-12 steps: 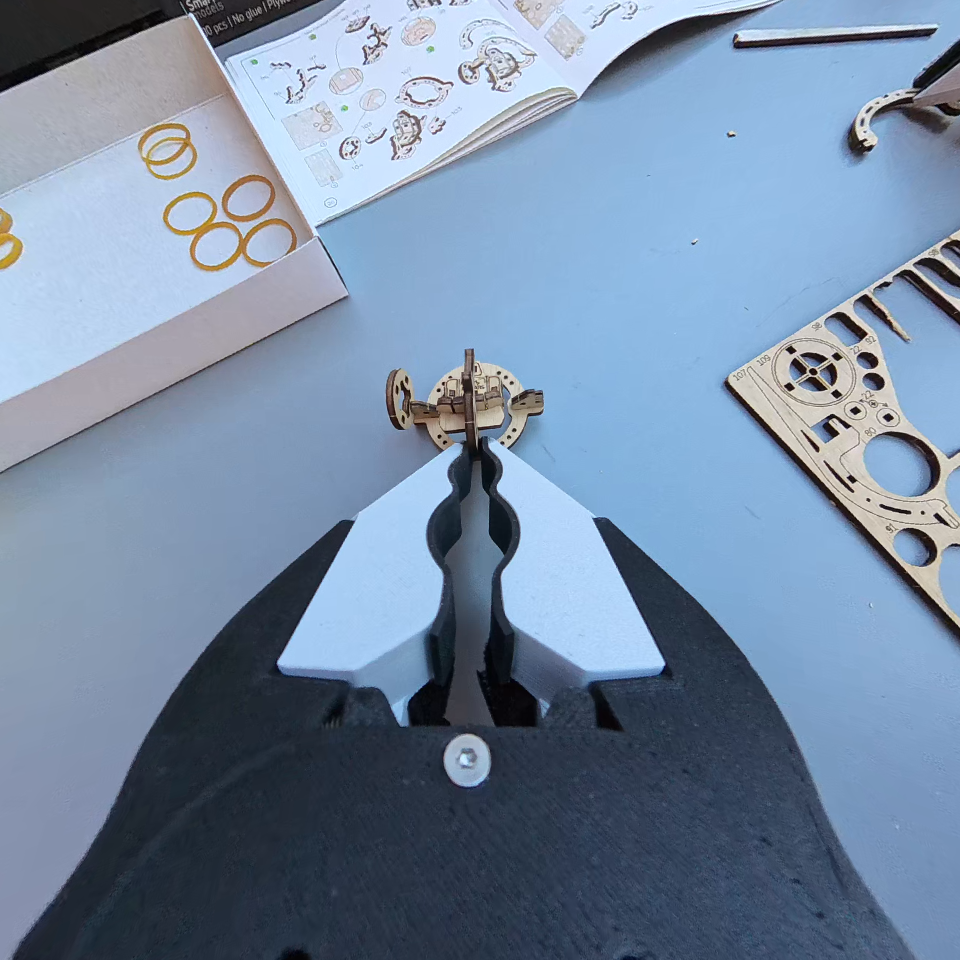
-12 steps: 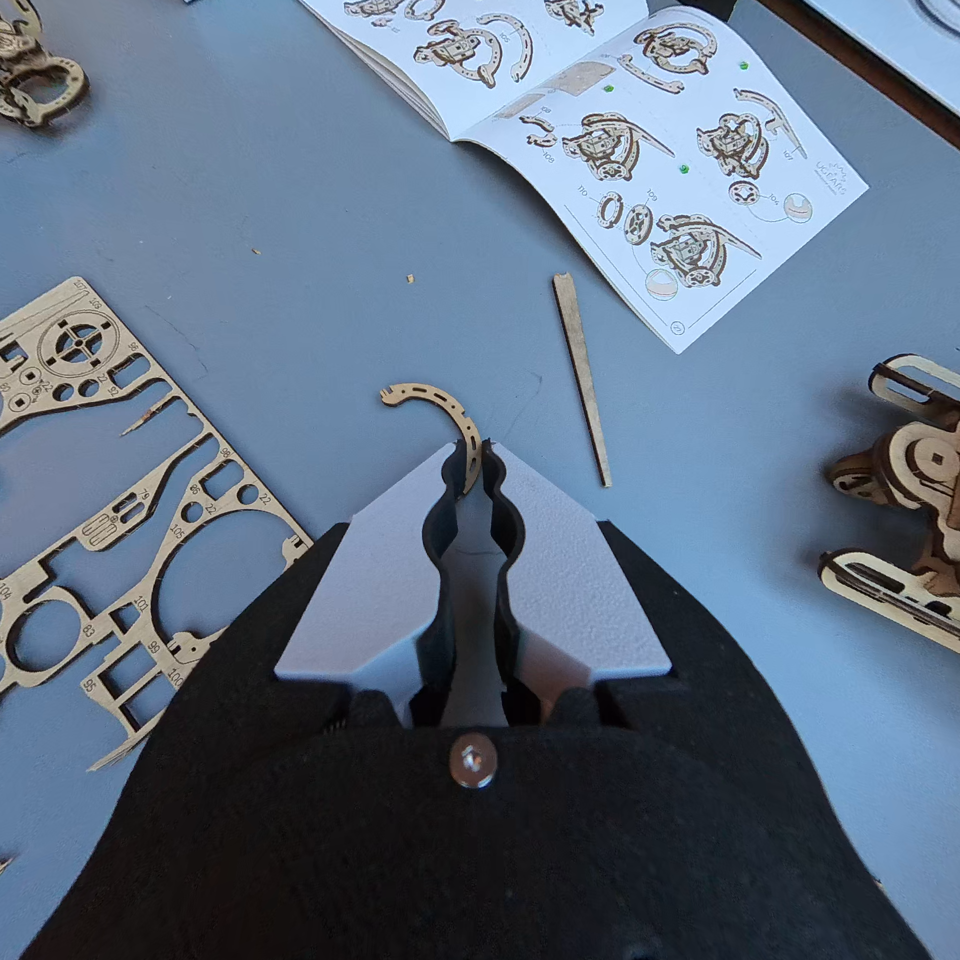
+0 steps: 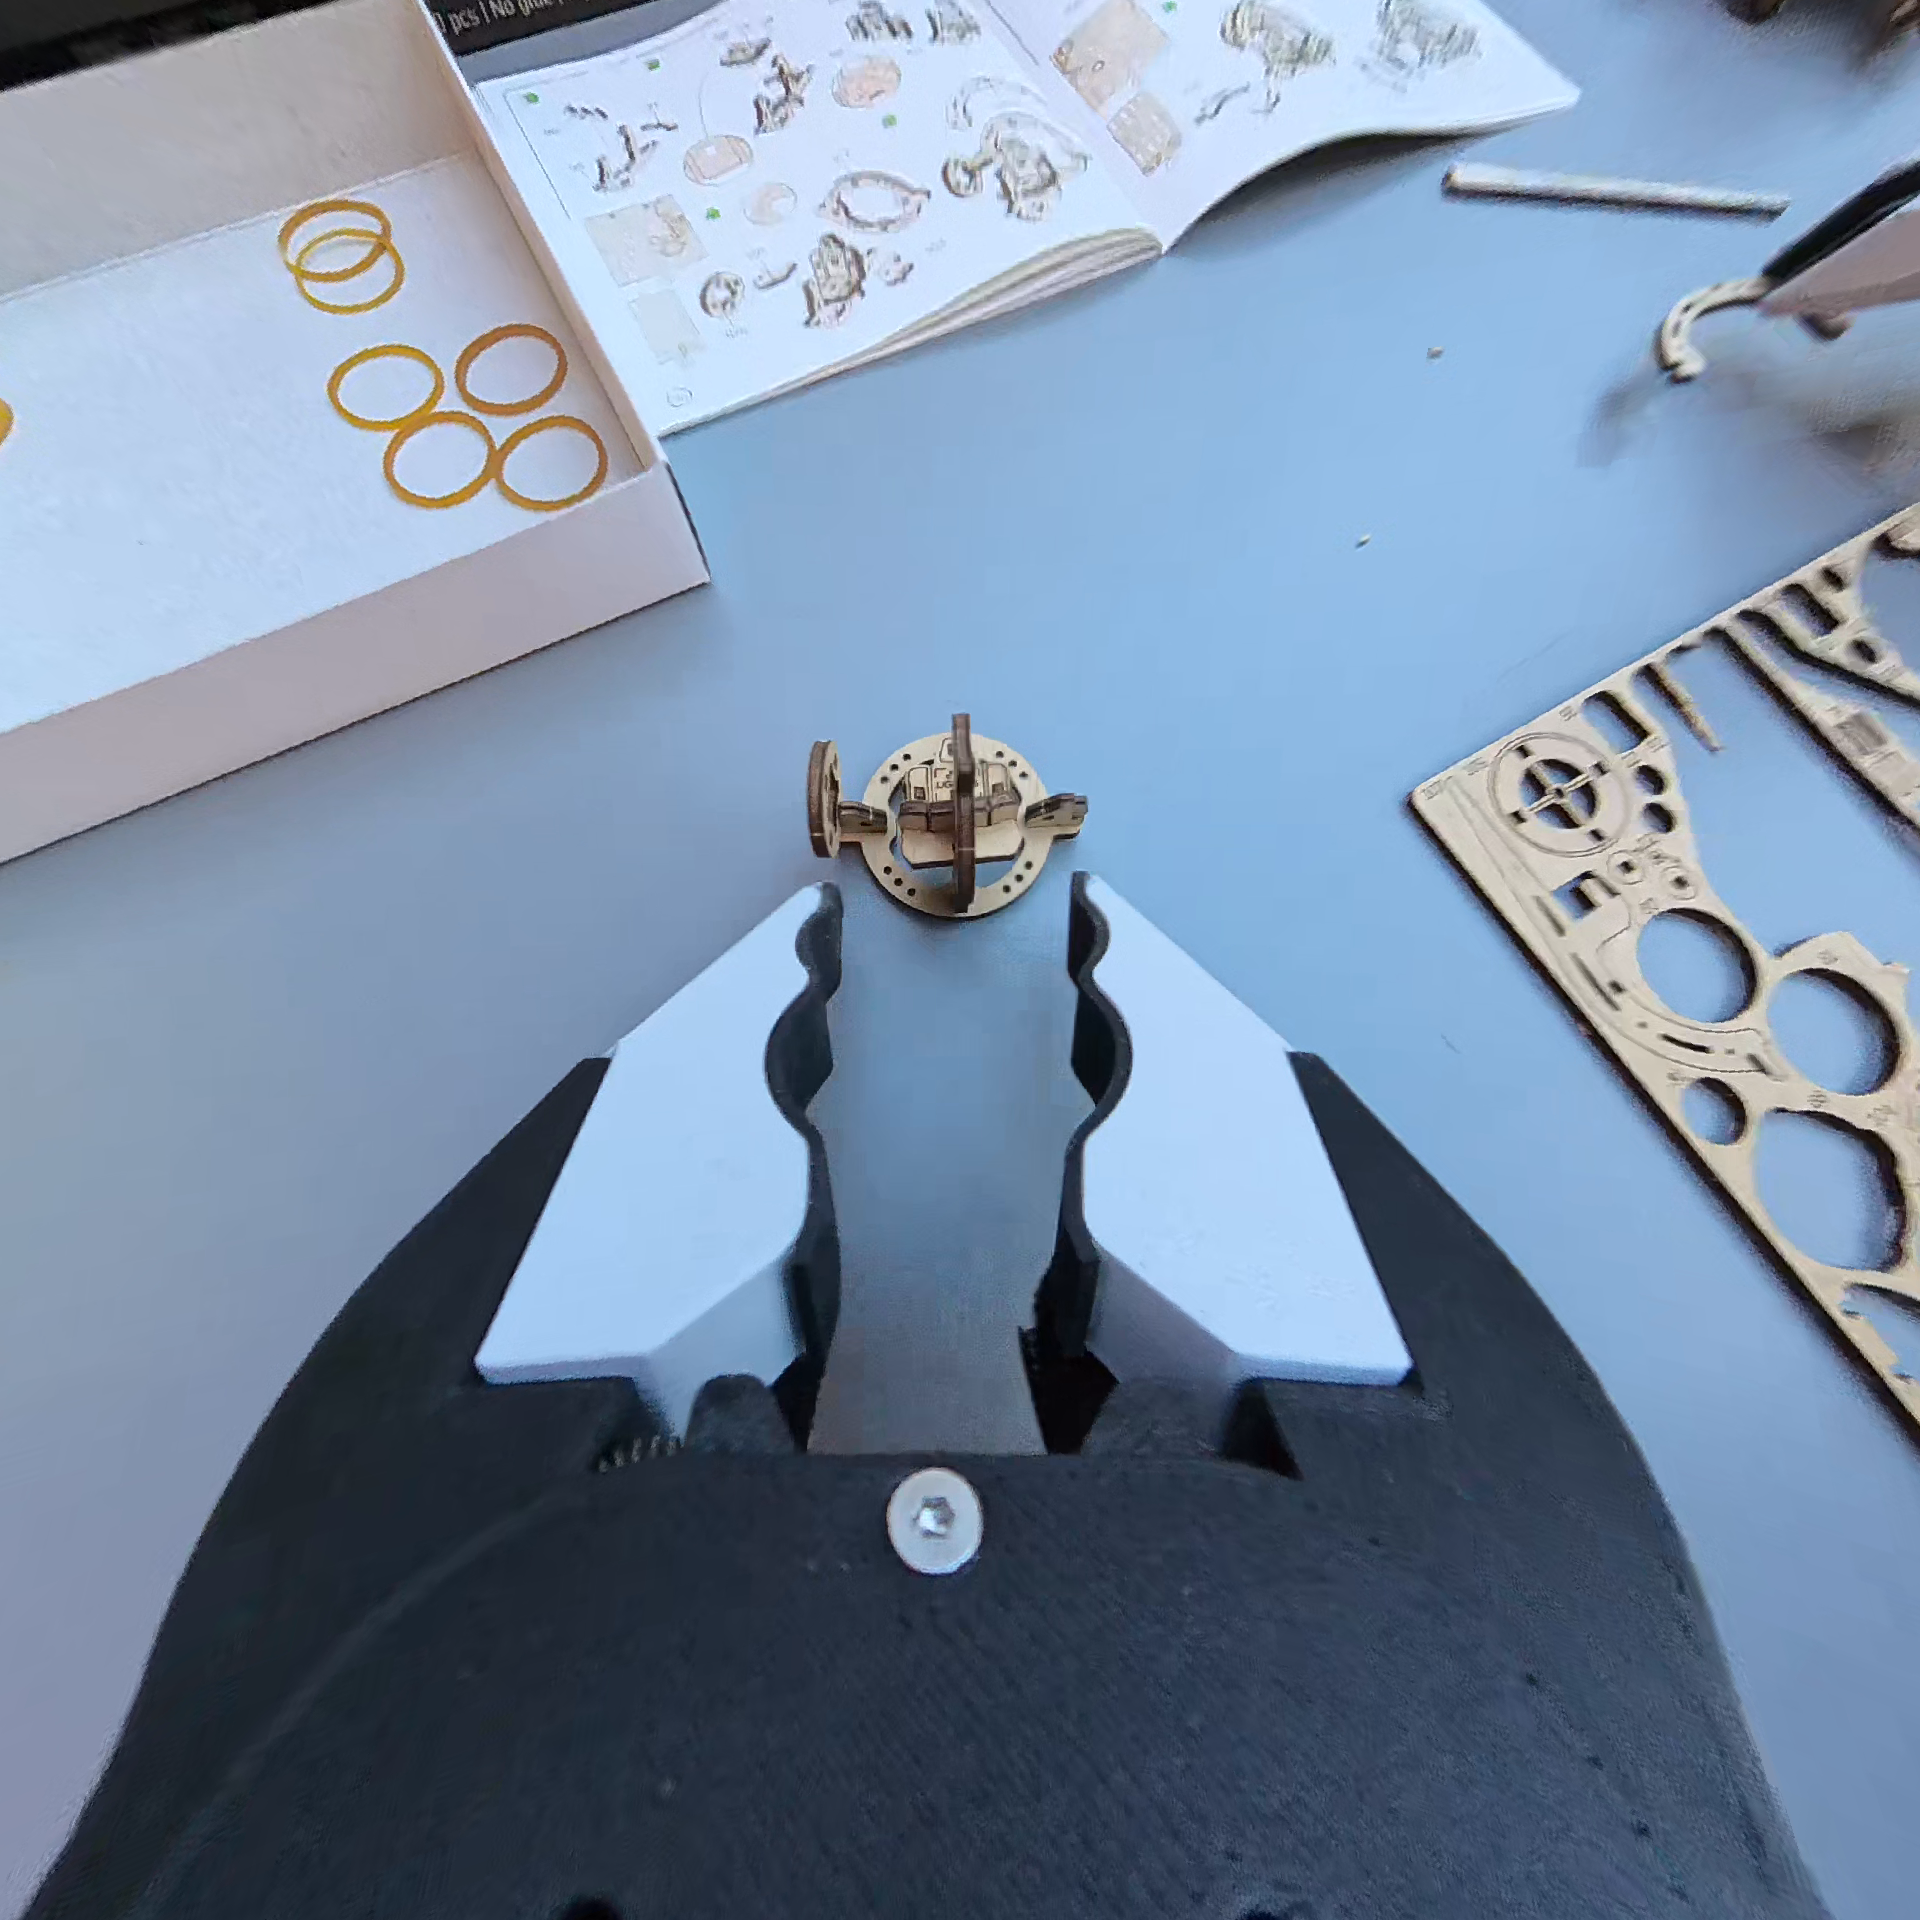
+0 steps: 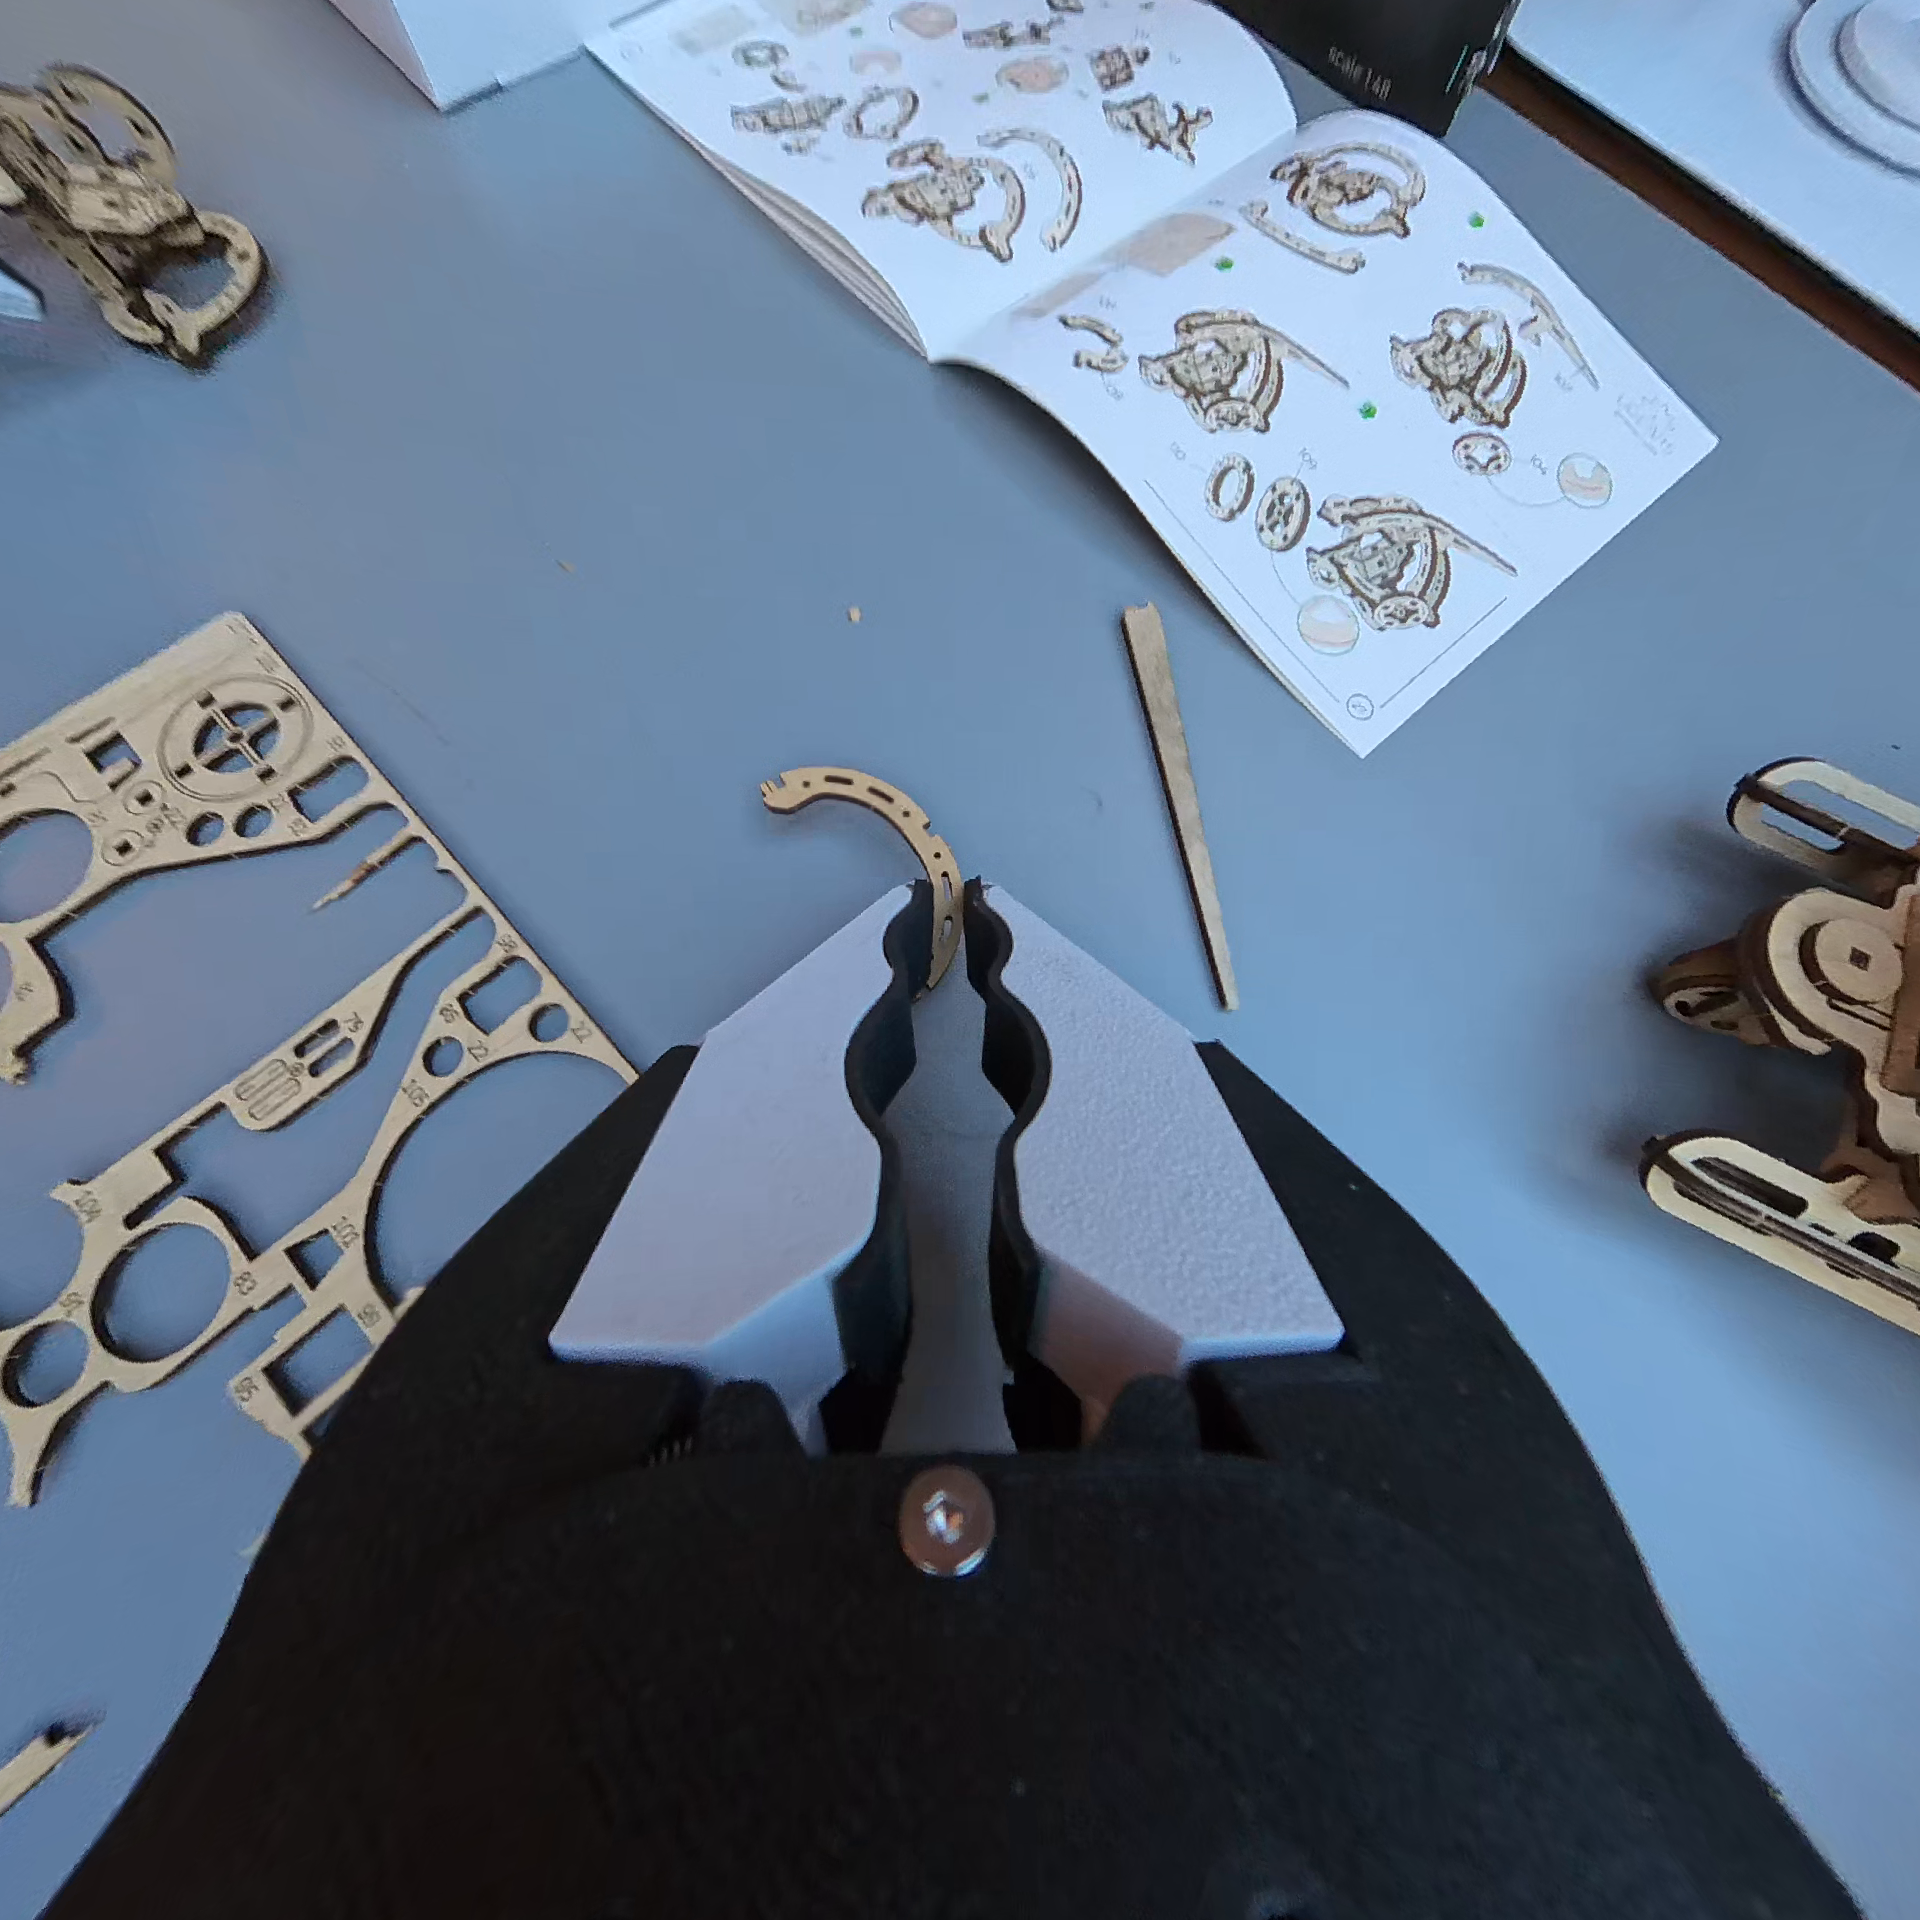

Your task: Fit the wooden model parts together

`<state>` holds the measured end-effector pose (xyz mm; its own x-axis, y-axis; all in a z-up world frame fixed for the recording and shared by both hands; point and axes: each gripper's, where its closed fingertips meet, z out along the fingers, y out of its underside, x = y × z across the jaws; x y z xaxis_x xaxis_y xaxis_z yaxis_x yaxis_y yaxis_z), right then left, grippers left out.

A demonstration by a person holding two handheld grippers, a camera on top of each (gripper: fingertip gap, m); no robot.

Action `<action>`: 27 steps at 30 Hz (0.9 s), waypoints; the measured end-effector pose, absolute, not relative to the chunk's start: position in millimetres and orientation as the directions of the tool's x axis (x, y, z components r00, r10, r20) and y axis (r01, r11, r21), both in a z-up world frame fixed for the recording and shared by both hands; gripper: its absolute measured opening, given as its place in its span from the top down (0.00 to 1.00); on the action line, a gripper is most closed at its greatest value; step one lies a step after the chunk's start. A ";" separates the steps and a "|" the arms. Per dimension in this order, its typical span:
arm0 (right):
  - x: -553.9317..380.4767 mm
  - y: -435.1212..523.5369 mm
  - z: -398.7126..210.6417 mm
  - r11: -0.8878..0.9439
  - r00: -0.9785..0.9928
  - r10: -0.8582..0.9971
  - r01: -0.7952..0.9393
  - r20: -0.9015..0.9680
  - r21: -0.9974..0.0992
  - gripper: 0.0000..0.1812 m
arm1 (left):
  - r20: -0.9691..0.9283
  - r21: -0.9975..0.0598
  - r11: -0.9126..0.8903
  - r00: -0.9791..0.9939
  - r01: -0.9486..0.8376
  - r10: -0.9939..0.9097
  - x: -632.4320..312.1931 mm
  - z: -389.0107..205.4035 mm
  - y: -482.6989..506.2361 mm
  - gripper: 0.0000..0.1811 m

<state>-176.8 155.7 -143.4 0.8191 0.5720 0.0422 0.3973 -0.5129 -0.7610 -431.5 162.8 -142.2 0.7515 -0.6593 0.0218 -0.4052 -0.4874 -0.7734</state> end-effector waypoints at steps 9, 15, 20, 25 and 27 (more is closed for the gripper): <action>-255.0 141.9 -31.4 -0.075 0.794 0.542 0.370 0.274 -0.926 0.98 | 0.409 -0.857 -0.513 0.555 -0.037 -0.724 -429.9 -43.0 113.7 0.79; -338.8 99.6 0.3 -0.003 0.718 0.635 0.370 0.284 -0.929 0.98 | 0.543 -0.819 -0.573 0.343 0.016 -0.767 -385.7 -19.6 89.4 0.81; -343.0 96.5 6.6 -0.015 0.736 0.620 0.358 0.272 -0.934 0.97 | 0.561 -0.815 -0.578 0.310 0.043 -0.768 -369.3 -22.1 92.9 0.84; -343.8 98.5 5.7 -0.012 0.745 0.601 0.371 0.290 -0.928 0.98 | 0.585 -0.806 -0.585 0.254 0.084 -0.770 -366.1 -17.7 93.3 0.90; -344.4 100.1 0.8 -0.021 0.742 0.599 0.390 0.301 -0.920 0.97 | 0.578 -0.810 -0.583 0.237 0.055 -0.781 -365.2 -19.9 88.9 0.87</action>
<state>-344.4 100.1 0.8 0.7419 0.5991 0.3011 0.3905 -0.0210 -0.9204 -365.2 88.9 -19.9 0.2371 -0.7807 0.5782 0.0554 -0.5834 -0.8103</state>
